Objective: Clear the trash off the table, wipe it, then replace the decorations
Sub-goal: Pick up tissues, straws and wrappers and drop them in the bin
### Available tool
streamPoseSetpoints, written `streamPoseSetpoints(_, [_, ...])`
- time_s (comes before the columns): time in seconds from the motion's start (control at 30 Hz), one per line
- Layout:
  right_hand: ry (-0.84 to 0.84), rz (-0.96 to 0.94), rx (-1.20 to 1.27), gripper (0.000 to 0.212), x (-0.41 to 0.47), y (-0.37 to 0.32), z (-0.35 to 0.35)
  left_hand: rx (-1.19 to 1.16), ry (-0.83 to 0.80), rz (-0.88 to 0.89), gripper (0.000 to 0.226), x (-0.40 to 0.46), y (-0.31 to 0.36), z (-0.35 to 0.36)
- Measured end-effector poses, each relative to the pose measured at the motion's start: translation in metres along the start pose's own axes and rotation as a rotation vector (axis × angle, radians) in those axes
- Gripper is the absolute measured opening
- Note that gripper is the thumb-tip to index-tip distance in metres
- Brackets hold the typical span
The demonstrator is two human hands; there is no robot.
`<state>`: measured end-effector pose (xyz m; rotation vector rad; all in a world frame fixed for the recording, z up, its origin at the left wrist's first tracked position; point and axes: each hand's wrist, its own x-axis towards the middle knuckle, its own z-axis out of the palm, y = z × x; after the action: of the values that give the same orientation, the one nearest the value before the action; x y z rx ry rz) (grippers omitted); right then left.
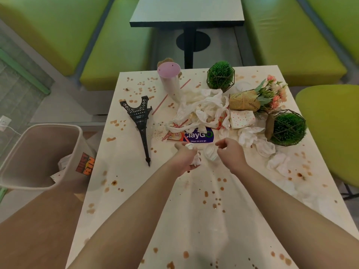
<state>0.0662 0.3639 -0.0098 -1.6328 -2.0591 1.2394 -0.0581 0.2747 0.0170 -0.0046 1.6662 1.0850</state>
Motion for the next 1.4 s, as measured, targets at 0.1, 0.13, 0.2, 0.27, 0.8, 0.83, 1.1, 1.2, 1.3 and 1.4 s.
streamPoseSetpoints(0.1, [-0.08,-0.041,-0.242,0.041,0.005,0.01,0.006,0.147,-0.027,0.03,0.022,0.001,-0.004,0.0])
streamPoseSetpoints(0.13, [-0.098,-0.045,-0.292,0.05,0.005,0.012,0.008,0.186,-0.032,0.033,0.021,0.001,-0.004,-0.001])
streamPoseSetpoints(0.2, [-0.102,-0.048,-0.34,0.064,0.003,0.012,0.012,0.216,-0.025,0.019,0.023,0.0,-0.003,-0.003])
streamPoseSetpoints(0.27, [-0.088,-0.054,-0.358,0.067,0.001,0.013,0.015,0.202,-0.009,-0.008,0.027,-0.003,-0.002,-0.005])
streamPoseSetpoints(0.8, [0.043,-0.001,-0.535,0.036,-0.001,0.015,0.007,0.26,-0.024,0.039,0.035,0.007,-0.009,-0.021])
streamPoseSetpoints(0.83, [0.026,0.019,-0.546,0.038,-0.001,0.015,0.007,0.269,-0.03,0.04,0.036,0.007,-0.008,-0.02])
streamPoseSetpoints(1.1, [-0.033,0.004,-0.62,0.076,0.0,0.011,0.014,0.283,-0.011,0.03,0.039,0.008,-0.006,-0.015])
streamPoseSetpoints(1.2, [-0.057,0.049,-0.516,0.055,0.0,0.011,0.018,0.346,-0.023,0.114,0.044,0.009,-0.007,-0.018])
streamPoseSetpoints(1.3, [-0.039,0.055,-0.454,0.051,-0.001,0.015,0.021,0.422,-0.046,0.166,0.042,0.007,-0.011,-0.022])
streamPoseSetpoints(1.4, [-0.013,0.03,-0.459,0.061,-0.006,0.014,0.023,0.445,-0.061,0.137,0.04,0.006,-0.016,-0.024])
